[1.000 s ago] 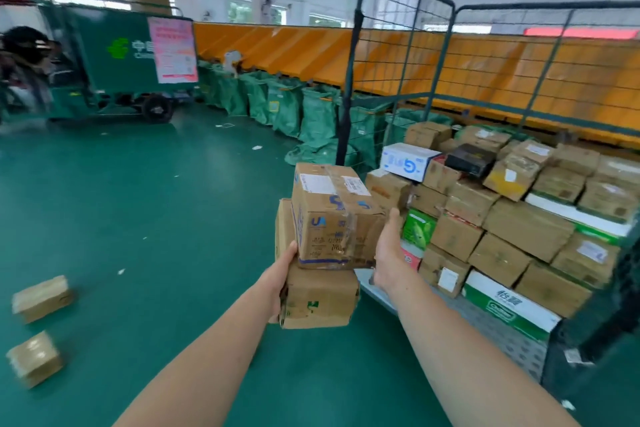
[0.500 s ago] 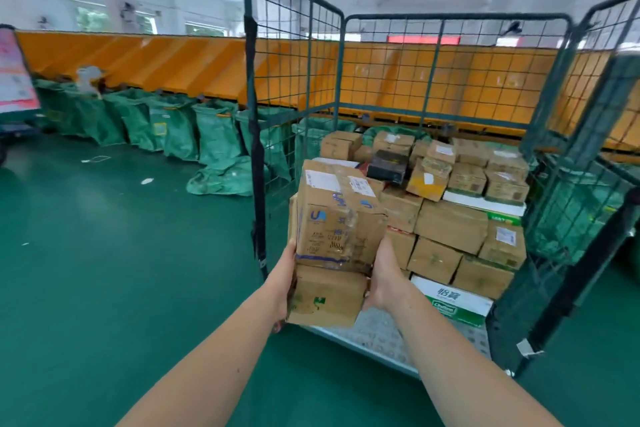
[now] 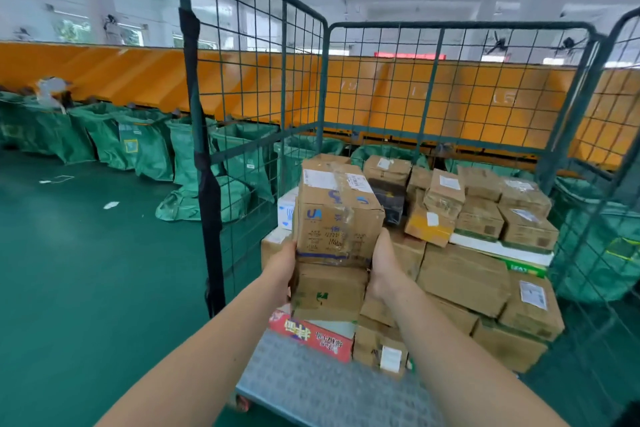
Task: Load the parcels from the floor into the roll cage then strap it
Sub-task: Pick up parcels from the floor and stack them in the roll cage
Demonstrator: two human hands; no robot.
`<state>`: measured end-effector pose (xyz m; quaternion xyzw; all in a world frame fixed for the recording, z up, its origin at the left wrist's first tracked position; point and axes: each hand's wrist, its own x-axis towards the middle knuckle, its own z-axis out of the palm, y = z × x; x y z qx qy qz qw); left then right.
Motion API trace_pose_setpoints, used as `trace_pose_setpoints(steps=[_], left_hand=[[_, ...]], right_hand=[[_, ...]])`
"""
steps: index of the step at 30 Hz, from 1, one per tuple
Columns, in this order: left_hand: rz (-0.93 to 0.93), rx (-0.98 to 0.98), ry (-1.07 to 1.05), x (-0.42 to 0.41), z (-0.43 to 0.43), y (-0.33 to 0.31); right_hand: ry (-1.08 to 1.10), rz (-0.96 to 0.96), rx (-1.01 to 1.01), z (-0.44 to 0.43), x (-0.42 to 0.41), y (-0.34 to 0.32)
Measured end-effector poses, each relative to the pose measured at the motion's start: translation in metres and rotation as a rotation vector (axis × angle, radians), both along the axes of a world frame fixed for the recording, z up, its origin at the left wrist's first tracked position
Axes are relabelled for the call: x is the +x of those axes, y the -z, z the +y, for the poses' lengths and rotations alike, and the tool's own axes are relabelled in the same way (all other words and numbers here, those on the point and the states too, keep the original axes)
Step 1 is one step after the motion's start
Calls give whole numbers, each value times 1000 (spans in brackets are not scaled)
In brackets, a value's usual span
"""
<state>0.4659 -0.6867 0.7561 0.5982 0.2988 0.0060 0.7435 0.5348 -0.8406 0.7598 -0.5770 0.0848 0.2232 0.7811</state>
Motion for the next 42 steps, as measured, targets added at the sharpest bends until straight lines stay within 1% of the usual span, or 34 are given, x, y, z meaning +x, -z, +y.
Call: trace_pose_setpoints(steps=[5,8,12,13,16,20,24,26,28,31,37,42], left_hand=[[-59,12,44,78,13,1],[-59,3,31,127,24,2],[-87,14,31,200,37,2],[-101,15,35,223,41,3],[-109,17,74,297,59,7],[-169,-1,164,376,80,-16],[-174,-20,241,454,93,-19],[-156,-31,263,484,98,-18],[-177,-62,278,512,103,-17],[-180,-48,323,557,108,-11],[-182,-39,240,639,112,-18],[-187,-47,243,713,115,-17]], right_hand=[[17,18,25,19,81,4],[71,38,-15,31,122,5],[152,46,-12,46,228,37],[155,38,-18,51,245,34],[172,17,-2,69,292,16],[253,-11,-3,92,368,3],[312,-6,30,103,434,4],[315,11,49,106,461,9],[312,14,68,108,488,12],[323,20,98,113,527,16],[280,6,150,124,613,18],[300,-29,161,129,683,18]])
